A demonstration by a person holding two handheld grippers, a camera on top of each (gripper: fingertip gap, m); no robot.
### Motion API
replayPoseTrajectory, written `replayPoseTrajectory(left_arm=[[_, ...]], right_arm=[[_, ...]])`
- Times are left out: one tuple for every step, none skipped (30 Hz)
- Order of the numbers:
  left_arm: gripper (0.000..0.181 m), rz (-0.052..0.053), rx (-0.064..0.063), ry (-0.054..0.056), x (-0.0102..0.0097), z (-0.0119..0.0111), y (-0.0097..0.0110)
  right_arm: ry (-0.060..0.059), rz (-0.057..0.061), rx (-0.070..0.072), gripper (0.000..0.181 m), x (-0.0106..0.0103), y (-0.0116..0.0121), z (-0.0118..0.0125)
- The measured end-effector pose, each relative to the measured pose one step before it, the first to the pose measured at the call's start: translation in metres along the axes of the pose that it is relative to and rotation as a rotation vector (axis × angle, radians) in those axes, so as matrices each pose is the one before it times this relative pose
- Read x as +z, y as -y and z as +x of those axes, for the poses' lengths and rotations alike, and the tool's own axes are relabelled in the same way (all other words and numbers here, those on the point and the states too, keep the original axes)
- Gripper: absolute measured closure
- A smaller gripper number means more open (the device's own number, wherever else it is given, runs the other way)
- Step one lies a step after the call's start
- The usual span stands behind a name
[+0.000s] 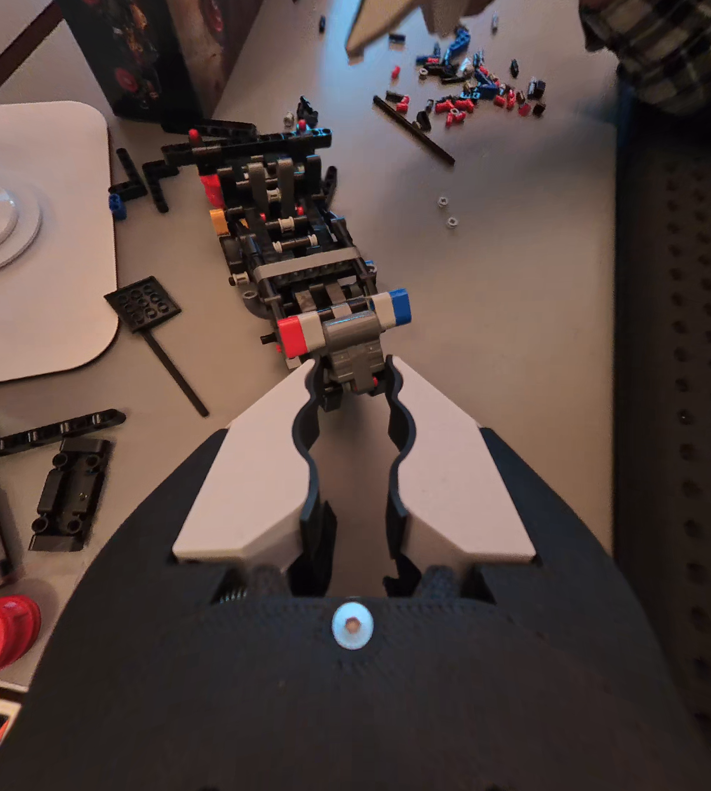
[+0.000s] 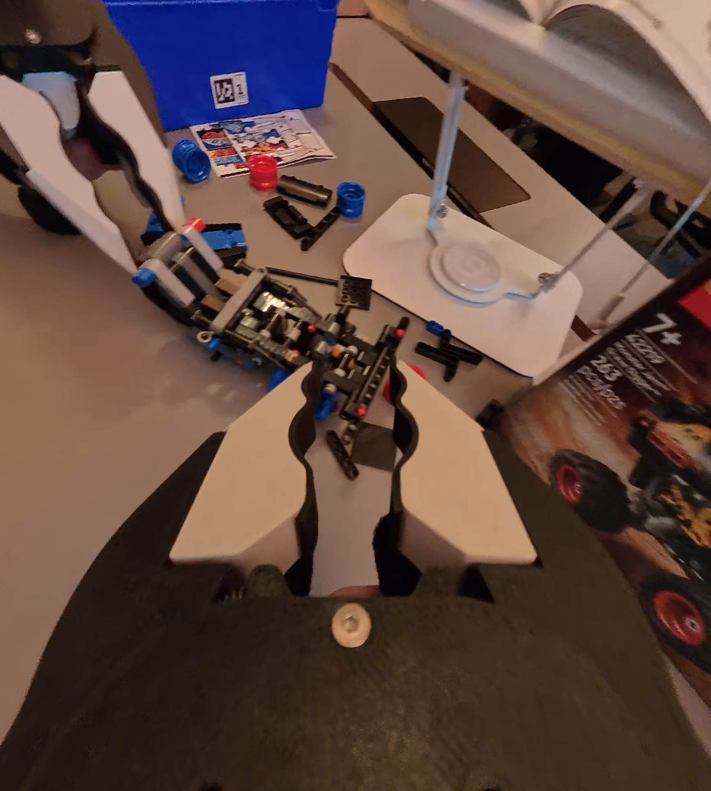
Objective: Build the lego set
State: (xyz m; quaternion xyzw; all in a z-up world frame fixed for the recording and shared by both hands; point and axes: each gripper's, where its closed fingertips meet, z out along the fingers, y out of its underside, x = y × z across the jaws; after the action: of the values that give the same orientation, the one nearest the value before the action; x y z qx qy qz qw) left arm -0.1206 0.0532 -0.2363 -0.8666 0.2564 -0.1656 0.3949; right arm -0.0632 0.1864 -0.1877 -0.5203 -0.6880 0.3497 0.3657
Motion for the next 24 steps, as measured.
replayPoseTrajectory(left_arm=[[0.155,-0.01,0.0053,-0.0085,0.00022,0.00325,-0.00024],[0.155,-0.008,0.0087,-0.0129,0.00036,0.00399,-0.00026],[0.155,-0.0035,0.0072,-0.0142,0.00058,0.0038,0.00021],[0.155,-0.0023,-0.0004,-0.0163,0.00044,0.0033,-0.00004],[0.154,-0.0033,-0.006,-0.0256,-0.00043,0.00396,-0.0007],[0.149,-0.0041,-0.0064,-0.0323,-0.00169,0.00469,-0.00138],[0.144,0.0071,-0.0028,-0.0121,-0.00336,0.00147,-0.00022],[0.139,0.0109,-0.0112,-0.0132,-0.00506,0.00079,0.00008],[0.135,0.0174,-0.0156,-0.0178,-0.0067,0.00065,0.00126],[0.135,0.0353,-0.0149,0.0111,-0.00808,-0.00511,0.00474],[0.139,0.0482,-0.033,0.0368,-0.00855,-0.01162,0.00752],[0.147,0.0414,-0.0531,0.0464,-0.00636,-0.01522,0.00728],[0.151,0.0108,-0.0465,0.0721,-0.00207,-0.0188,0.00324],[0.151,-0.0297,-0.0148,0.0864,0.00303,-0.01893,-0.00265],[0.153,-0.0578,0.0072,0.0774,0.00636,-0.01533,-0.00663],[0.155,-0.0502,0.01,0.0615,0.00706,-0.01164,-0.00519],[0.156,-0.0371,0.0078,0.0316,0.00707,-0.00564,-0.00267],[0.156,-0.033,0.0096,0.0032,0.00759,0.00039,-0.00186],[0.157,-0.0415,0.011,0.0116,0.00838,0.00031,-0.00315],[0.158,-0.0566,0.0223,0.0459,0.00873,-0.0042,-0.00561],[0.158,-0.0619,0.0287,0.0444,0.00806,-0.00377,-0.00705],[0.158,-0.0472,0.0242,0.0286,0.00682,-0.00168,-0.00556],[0.159,-0.0396,0.021,0.0445,0.00533,-0.0043,-0.00458],[0.167,0.0118,0.0194,0.0156,0.00142,-0.00001,0.00314]], right_arm=[[-0.0119,0.0038,0.006,0.151,-0.00342,0.00024,0.00451],[-0.0089,0.0039,0.0063,0.151,-0.00259,-0.00012,0.00359],[-0.0048,0.0019,0.0065,0.151,-0.00151,-0.00062,0.00225],[-0.0012,-0.0004,0.0047,0.151,-0.00033,-0.00121,0.00102],[0.0002,-0.0037,0.0014,0.151,0.00059,-0.0016,0.00023],[0.0009,-0.0058,-0.0015,0.151,0.00121,-0.00183,-0.0003],[0.0013,-0.0072,-0.0044,0.15,0.00133,-0.00183,-0.0006],[0.0001,-0.0071,-0.0072,0.15,0.00123,-0.0017,-0.00054],[-0.001,-0.0047,-0.0066,0.15,0.00075,-0.00131,-0.00016],[0.0,-0.0019,-0.0026,0.15,0.00022,-0.00084,-0.00001],[0.0015,0.0011,0.0018,0.15,-0.0001,-0.00049,0.00002],[0.0025,0.0039,0.0045,0.15,-0.00034,-0.00028,0.00004],[0.0033,0.0042,0.005,0.15,-0.00013,-0.0001,-0.00026],[0.0033,0.0014,0.0022,0.15,0.00012,-0.0005,-0.00056],[0.0005,-0.0033,-0.0028,0.15,0.00029,-0.001,-0.00045],[-0.0032,-0.0056,-0.0064,0.15,0.00017,-0.00122,-0.00017],[-0.0031,-0.004,-0.0062,0.15,0.00014,-0.00072,-0.00016],[-0.001,-0.0008,-0.004,0.15,-0.00026,-0.0001,-0.00032],[0.0003,0.0013,-0.0018,0.15,-0.00023,0.00032,-0.00042],[0.0011,0.0023,-0.0007,0.151,-0.0003,0.00047,-0.00051],[0.0012,0.002,-0.0011,0.151,-0.0001,0.00046,-0.00058],[0.0007,0.0001,-0.002,0.151,0.00005,0.00013,-0.00045],[0.0001,-0.0013,-0.0027,0.151,0.00015,-0.00016,-0.00041],[0.0009,-0.0017,-0.0026,0.15,0.0003,-0.00035,-0.00056]])
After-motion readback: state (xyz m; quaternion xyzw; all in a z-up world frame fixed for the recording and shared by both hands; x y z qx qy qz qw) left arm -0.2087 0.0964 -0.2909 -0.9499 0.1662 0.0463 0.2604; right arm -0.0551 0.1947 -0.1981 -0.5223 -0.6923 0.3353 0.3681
